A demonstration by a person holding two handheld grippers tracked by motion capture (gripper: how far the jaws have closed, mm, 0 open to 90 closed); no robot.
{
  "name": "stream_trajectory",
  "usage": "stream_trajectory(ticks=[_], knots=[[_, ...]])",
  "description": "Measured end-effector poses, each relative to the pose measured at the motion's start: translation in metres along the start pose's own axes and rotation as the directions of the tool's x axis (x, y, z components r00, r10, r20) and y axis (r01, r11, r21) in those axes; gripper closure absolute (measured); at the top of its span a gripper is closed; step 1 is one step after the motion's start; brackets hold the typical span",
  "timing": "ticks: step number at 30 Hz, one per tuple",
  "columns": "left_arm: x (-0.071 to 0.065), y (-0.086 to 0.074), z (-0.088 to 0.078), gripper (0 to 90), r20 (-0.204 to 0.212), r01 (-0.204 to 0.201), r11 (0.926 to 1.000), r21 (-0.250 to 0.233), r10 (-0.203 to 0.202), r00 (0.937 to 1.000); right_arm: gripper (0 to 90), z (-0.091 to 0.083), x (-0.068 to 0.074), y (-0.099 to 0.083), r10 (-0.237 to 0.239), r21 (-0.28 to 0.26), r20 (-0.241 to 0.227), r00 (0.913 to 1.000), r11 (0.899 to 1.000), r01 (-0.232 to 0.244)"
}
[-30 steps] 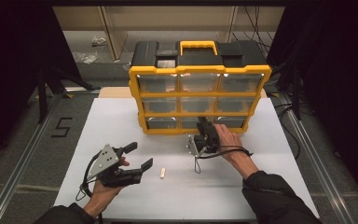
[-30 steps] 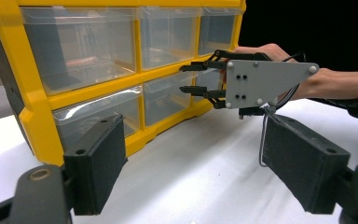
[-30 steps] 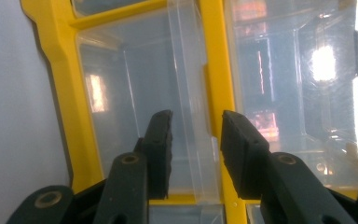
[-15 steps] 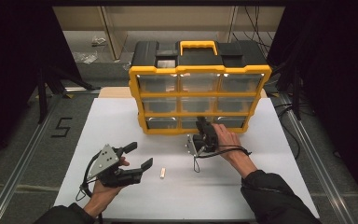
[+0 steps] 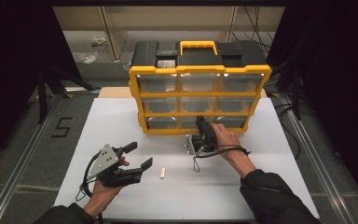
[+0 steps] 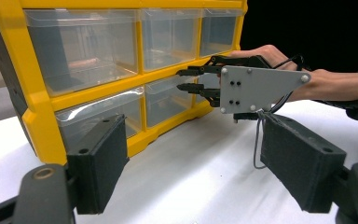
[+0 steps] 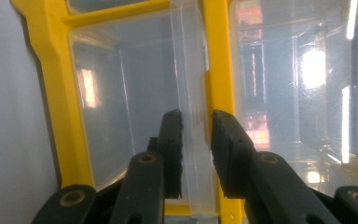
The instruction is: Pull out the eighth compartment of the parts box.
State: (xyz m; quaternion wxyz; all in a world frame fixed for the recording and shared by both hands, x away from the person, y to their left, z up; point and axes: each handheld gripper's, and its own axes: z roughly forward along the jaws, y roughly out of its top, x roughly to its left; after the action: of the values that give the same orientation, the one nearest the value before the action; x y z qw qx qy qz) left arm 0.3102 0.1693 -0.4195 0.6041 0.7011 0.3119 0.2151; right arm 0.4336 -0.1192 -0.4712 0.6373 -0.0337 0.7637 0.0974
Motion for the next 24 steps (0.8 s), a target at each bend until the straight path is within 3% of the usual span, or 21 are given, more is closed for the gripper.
stream_trajectory(ticks=[10,18,24], knots=[[-0.0002,0.0001,-0.0001,22.1,0.000,-0.003,1.0000,0.000,0.003,1.0000,76.7,-0.0011,0.0010,-0.0004,-0.010,-0.003,0.009,0.9999,1.000,0.010],[-0.0001,0.0003,-0.0003,22.1,0.000,-0.002,1.0000,-0.001,0.002,1.0000,77.8,-0.0049,0.0010,-0.0013,-0.057,-0.012,0.011,0.9983,0.998,0.057],[0.0001,0.0003,-0.0005,22.1,-0.003,0.000,1.0000,-0.002,0.000,1.0000,77.9,-0.0054,0.0014,-0.0025,-0.062,-0.021,0.013,0.9980,0.998,0.062]])
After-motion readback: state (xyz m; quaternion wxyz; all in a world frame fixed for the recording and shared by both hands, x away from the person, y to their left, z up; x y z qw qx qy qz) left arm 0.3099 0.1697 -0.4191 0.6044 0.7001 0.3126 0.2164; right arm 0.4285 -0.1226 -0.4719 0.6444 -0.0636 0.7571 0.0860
